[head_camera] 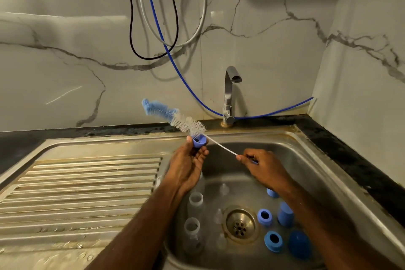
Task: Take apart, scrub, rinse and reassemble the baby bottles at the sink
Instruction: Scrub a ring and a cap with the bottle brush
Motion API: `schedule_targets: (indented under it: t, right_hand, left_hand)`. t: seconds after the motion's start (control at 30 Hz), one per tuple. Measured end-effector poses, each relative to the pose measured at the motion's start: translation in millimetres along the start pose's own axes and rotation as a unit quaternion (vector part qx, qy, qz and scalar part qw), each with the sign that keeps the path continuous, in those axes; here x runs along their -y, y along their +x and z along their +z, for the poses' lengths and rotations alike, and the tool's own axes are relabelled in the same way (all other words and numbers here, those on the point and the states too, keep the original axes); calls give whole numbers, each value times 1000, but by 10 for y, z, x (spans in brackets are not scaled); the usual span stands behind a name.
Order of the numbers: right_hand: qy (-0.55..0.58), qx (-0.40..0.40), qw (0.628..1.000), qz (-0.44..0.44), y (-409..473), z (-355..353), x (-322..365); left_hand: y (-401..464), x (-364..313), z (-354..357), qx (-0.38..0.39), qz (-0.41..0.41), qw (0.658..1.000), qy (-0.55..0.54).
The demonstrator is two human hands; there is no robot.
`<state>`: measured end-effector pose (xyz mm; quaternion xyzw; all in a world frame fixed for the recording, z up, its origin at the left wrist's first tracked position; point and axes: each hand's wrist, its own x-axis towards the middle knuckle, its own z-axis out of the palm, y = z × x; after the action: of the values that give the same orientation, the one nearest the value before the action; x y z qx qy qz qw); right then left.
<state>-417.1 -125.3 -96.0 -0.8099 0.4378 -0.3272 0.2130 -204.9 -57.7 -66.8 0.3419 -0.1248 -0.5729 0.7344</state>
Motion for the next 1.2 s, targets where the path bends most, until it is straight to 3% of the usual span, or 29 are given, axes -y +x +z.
schedule_targets:
  t: [0.07,0.23,0.37,0.5,0.7,0.93,1.1,1.2]
  right_hand:
    - [2,-13,1000,10,0,-24,-30]
    - [21,46,999,-7,-27,-27,-22]
    - [17,8,1000,11,-8,15,6]
    - [44,48,998,13,-12,-77,-68]
    - [25,11,999,20,-9,-20,11]
    - [53,37,998,-6,-49,-72,44]
    - [46,78,995,-30,-40,-79,95]
    - [41,48,998,-9,-20,-138,24]
  left_hand:
    - [-25,-11,31,7,15,1000,-6]
    - [-26,-101,-24,36,43,997,-55]
    - [-51,-64,-5,57,49,997,-24]
    - [-21,-132,-19,56,47,995,-61]
    - [4,-107,-29,67,57,996,10]
    - [3,-114,-33,93,-41,990,99]
    - [61,-202,-76,46,-3,999,12]
    - [57,-226,-100,42,1,999,2]
